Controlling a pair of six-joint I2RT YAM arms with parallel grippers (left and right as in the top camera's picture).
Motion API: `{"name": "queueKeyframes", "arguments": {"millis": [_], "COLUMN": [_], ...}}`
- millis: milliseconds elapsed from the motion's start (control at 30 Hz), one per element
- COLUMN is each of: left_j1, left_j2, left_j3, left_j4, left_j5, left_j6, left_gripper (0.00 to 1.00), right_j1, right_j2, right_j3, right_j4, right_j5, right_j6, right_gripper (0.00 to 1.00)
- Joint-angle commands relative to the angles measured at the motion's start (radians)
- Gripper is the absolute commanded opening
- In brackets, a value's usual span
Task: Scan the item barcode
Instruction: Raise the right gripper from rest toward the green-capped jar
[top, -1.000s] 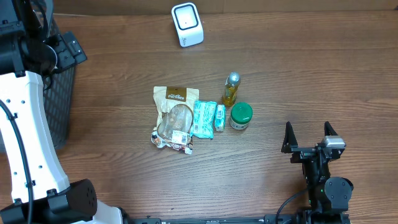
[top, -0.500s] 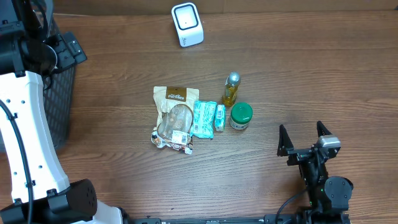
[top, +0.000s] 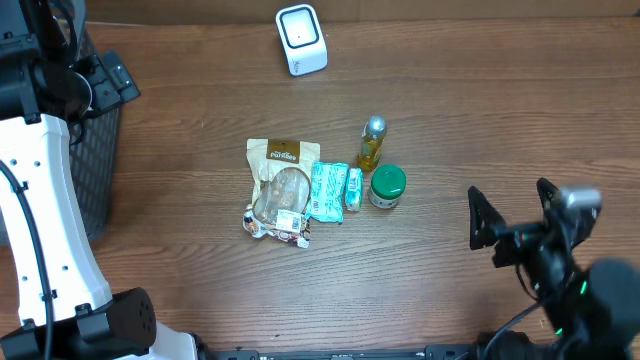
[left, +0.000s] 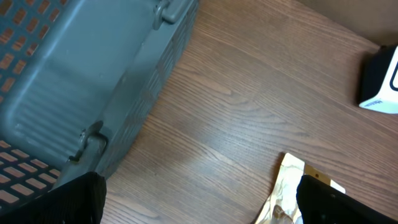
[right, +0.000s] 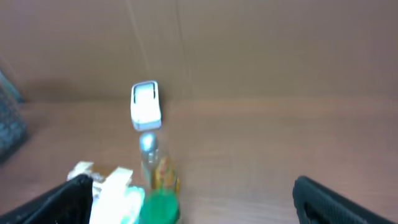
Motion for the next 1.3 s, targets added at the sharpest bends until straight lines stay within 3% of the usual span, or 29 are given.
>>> {"name": "queueKeyframes", "arguments": {"millis": [0, 200, 300, 433, 467, 533, 633, 833, 967, 1100, 1200, 1267], "left_j1": [-0.001, -0.001, -0.001, -0.001, -0.001, -0.001, -0.001, -0.001, -0.001, -0.001, -0.001, -0.001], "left_j2": [0.006, 0.006, 0.006, 0.006, 0.006, 0.006, 0.006, 0.006, 0.006, 0.006, 0.006, 0.006], "left_j3": [0.008, 0.008, 0.008, 0.008, 0.008, 0.008, 0.008, 0.008, 0.008, 0.008, 0.008, 0.008], "left_j4": [0.0, 0.0, 0.0, 0.0, 0.0, 0.0, 0.0, 0.0, 0.0, 0.0, 0.0, 0.0], "left_j5": [0.006, 0.006, 0.006, 0.006, 0.006, 0.006, 0.006, 0.006, 0.006, 0.006, 0.006, 0.006], "left_j6": [0.003, 0.003, 0.003, 0.003, 0.003, 0.003, 0.003, 0.003, 0.003, 0.003, 0.003, 0.003], "left_gripper": [1.0, 0.99, 1.0, 1.0, 1.0, 1.0, 1.0, 1.0, 1.0, 1.0, 1.0, 1.0], "right_j1": [-0.003, -0.003, -0.003, -0.003, -0.002, -0.002, 0.02, 0.158, 0.27, 0.345, 0.385, 0.4], "right_j2": [0.198, 0.552, 0.681, 0.828, 0.86, 0.916, 0.979, 1.033, 1.036, 1.038, 1.038, 1.039], "right_j3": [0.213, 0.545, 0.603, 0.6, 0.6, 0.6, 0.599, 0.573, 0.533, 0.487, 0.436, 0.381], "right_j4": [-0.151, -0.518, -0.589, -0.615, -0.624, -0.643, -0.673, -0.639, -0.554, -0.48, -0.397, -0.318], "right_j5": [-0.009, -0.01, -0.059, -0.325, -0.364, -0.376, -0.346, 0.007, 0.144, 0.227, 0.239, 0.238], "right_j6": [-0.027, -0.025, -0.011, 0.029, 0.026, 0.027, 0.04, 0.323, 0.467, 0.568, 0.596, 0.633], "right_gripper": [1.0, 1.0, 1.0, 1.0, 0.96, 0.73, 0.67, 0.75, 0.82, 0.85, 0.99, 1.0]}}
